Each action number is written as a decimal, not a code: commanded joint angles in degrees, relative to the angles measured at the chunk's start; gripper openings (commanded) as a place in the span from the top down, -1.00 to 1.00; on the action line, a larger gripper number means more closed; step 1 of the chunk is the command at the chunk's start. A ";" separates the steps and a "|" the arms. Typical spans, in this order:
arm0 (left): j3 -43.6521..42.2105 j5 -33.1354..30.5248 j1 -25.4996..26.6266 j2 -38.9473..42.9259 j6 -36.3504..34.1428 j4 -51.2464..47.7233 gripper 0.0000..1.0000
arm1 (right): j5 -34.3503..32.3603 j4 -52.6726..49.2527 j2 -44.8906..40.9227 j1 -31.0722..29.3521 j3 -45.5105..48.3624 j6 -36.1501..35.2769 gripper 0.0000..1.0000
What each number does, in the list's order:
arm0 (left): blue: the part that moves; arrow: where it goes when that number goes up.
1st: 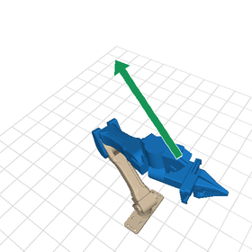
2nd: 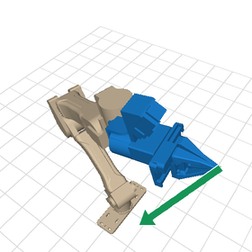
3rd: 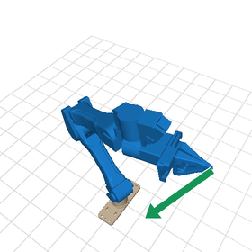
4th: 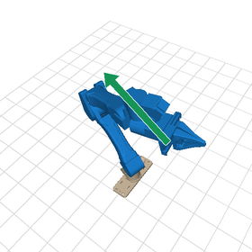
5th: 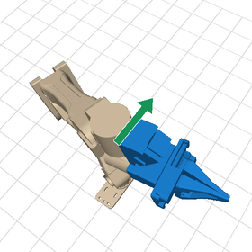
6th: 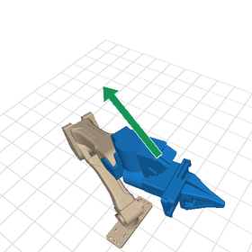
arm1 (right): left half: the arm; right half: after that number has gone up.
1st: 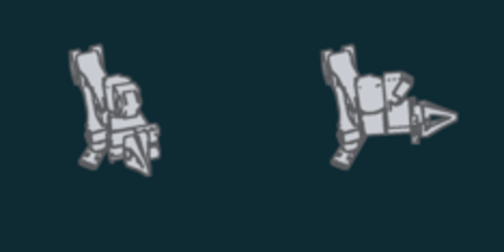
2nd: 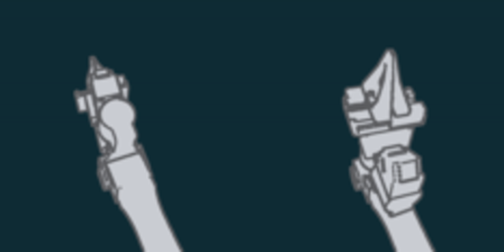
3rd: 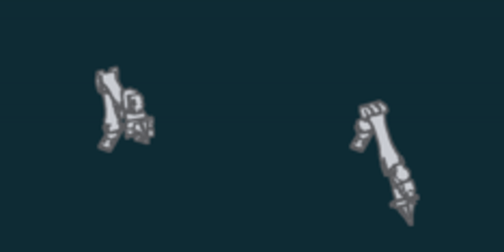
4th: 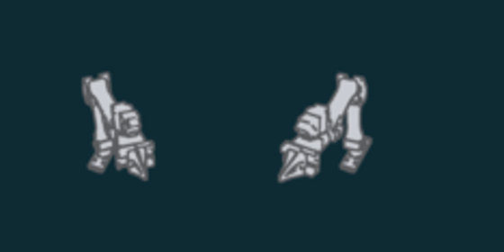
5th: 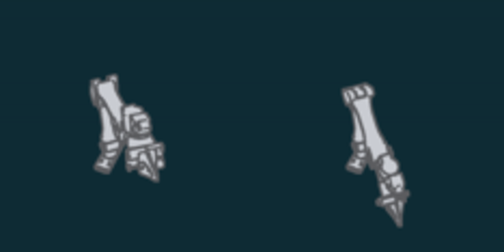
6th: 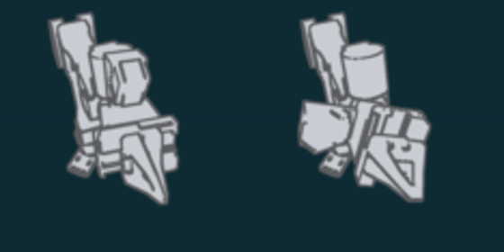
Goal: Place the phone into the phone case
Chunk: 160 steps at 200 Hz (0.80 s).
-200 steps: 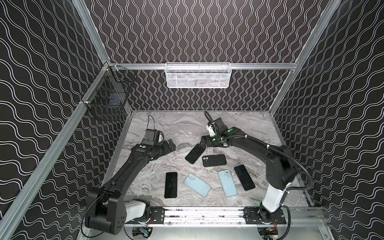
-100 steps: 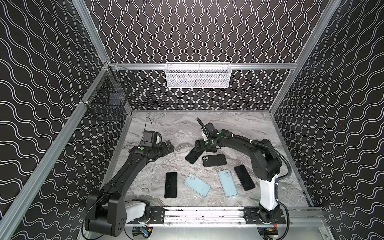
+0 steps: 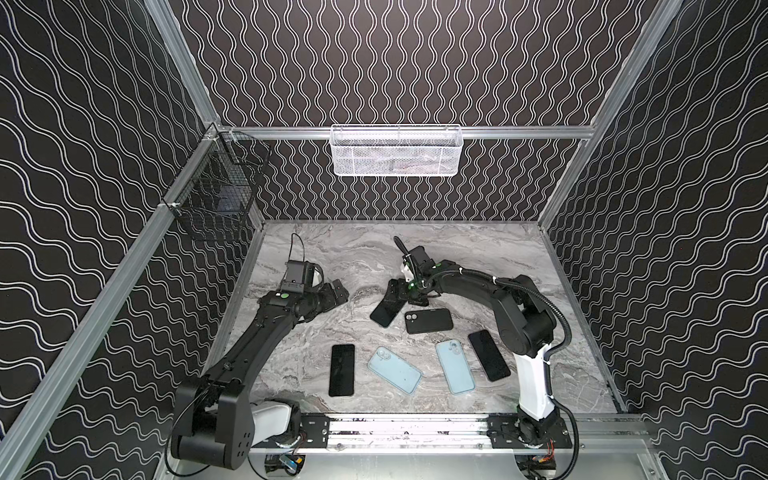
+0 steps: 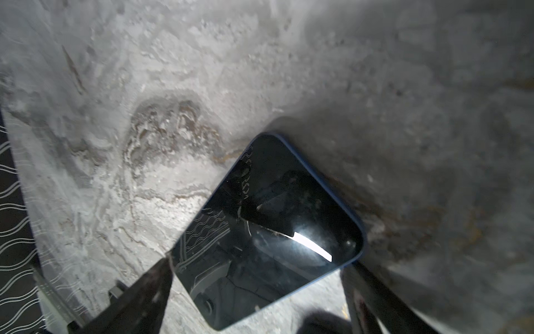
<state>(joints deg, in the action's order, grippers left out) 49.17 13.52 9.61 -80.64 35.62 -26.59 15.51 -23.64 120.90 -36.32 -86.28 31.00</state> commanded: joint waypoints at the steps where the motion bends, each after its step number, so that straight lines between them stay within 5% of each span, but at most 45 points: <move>1: 0.59 1.15 -0.11 -0.60 -0.54 2.52 -0.97 | 1.02 0.43 1.77 0.07 -0.94 0.59 -0.87; 112: -3.08 2.38 -0.14 0.69 1.65 4.57 -0.97 | 8.82 -0.39 17.34 0.54 -22.74 -1.06 -0.86; 160: -4.62 3.86 -0.11 2.37 2.26 5.24 -0.97 | 11.82 0.27 16.43 0.65 -23.39 -1.71 -0.84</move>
<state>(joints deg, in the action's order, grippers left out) 44.82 15.73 9.58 -78.63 37.32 -23.73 25.87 -19.64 138.45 -35.64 -110.48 29.91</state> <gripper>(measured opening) 0.986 0.917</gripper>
